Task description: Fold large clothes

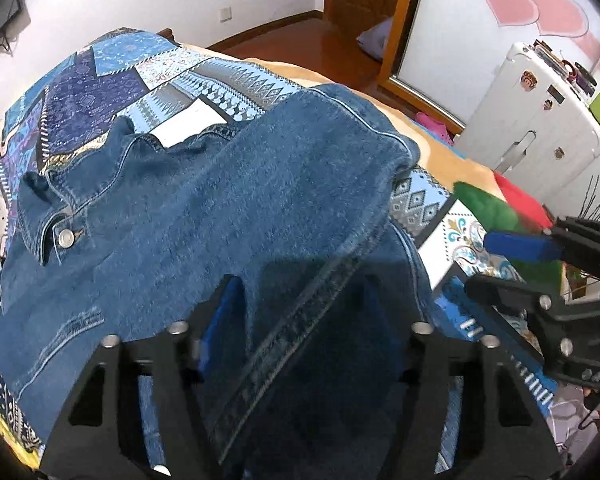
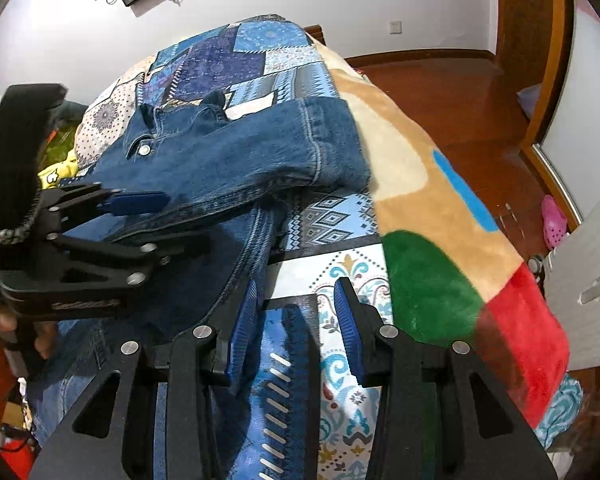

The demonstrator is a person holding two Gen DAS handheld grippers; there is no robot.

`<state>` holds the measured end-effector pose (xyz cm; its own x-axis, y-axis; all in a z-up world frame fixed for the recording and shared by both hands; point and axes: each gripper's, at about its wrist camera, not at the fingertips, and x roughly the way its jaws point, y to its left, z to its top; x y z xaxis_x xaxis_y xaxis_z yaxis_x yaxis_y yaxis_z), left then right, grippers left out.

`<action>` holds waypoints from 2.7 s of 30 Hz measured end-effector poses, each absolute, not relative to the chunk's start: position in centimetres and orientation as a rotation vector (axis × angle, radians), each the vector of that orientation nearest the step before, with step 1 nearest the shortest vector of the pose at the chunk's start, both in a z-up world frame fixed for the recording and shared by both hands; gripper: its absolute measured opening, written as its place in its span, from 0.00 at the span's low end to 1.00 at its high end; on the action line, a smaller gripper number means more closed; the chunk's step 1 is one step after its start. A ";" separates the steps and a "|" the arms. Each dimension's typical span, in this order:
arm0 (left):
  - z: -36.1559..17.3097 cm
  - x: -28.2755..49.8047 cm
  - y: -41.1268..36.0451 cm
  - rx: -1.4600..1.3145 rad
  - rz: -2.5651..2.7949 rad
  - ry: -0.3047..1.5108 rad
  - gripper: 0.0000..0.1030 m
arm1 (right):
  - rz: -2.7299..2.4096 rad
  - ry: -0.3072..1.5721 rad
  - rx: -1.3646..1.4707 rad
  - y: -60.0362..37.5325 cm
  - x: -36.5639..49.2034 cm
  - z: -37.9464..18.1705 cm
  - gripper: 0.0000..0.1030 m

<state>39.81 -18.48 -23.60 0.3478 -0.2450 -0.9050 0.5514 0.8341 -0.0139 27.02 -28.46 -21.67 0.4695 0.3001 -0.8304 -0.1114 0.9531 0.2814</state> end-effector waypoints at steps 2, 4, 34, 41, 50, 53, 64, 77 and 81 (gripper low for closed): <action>-23.5 40.0 -18.5 0.319 -0.562 1.093 0.40 | 0.267 1.061 0.207 -28.2 27.1 -21.8 0.36; -23.2 40.1 -18.3 0.320 -0.568 1.079 0.26 | 0.279 1.071 0.206 -27.7 27.3 -22.1 0.36; -20.8 32.7 6.5 -0.060 -0.173 0.997 0.09 | 0.242 1.173 0.037 -24.3 27.6 -23.4 0.36; -24.6 31.3 6.7 0.066 -0.128 1.141 0.25 | 0.209 1.183 0.046 -23.9 27.7 -23.3 0.36; -19.8 31.2 4.8 0.138 -0.143 0.992 0.65 | 0.183 1.127 -0.037 -22.5 27.2 -21.1 0.36; -19.7 32.4 3.2 0.218 -0.136 0.991 0.72 | 0.204 1.089 -0.033 -21.8 27.3 -19.9 0.53; -24.1 36.0 -2.4 0.529 -0.123 0.998 0.89 | 0.291 1.045 -0.059 -18.3 27.7 -19.7 0.70; -23.9 37.8 -5.0 0.439 -0.237 0.961 0.30 | 0.285 1.113 -0.023 -18.7 27.8 -21.9 0.70; -21.5 38.1 -2.2 0.240 -0.237 0.936 0.24 | 0.274 1.106 -0.024 -18.9 27.5 -21.5 0.70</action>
<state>38.14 -2.21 -21.50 0.5713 -0.0963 -0.8151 0.3031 0.9476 0.1005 27.49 -18.94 -21.55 0.4179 0.2065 -0.8847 -0.2306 0.9661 0.1166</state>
